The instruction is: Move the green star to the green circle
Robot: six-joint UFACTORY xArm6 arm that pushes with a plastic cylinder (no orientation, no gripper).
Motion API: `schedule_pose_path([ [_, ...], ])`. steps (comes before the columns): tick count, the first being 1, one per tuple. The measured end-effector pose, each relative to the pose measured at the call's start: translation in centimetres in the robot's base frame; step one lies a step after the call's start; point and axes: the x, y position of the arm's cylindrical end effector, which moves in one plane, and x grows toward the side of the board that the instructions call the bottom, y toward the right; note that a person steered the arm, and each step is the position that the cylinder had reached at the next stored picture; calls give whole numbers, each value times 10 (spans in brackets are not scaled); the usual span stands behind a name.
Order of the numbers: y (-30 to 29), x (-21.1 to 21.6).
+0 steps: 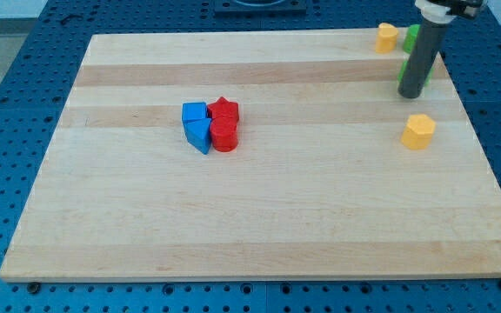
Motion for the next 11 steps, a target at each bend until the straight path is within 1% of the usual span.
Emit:
schedule_pose_path([
  [2, 5, 14],
  [3, 15, 13],
  [7, 15, -25],
  [8, 15, -25],
  [10, -14, -2],
  [11, -22, -4],
])
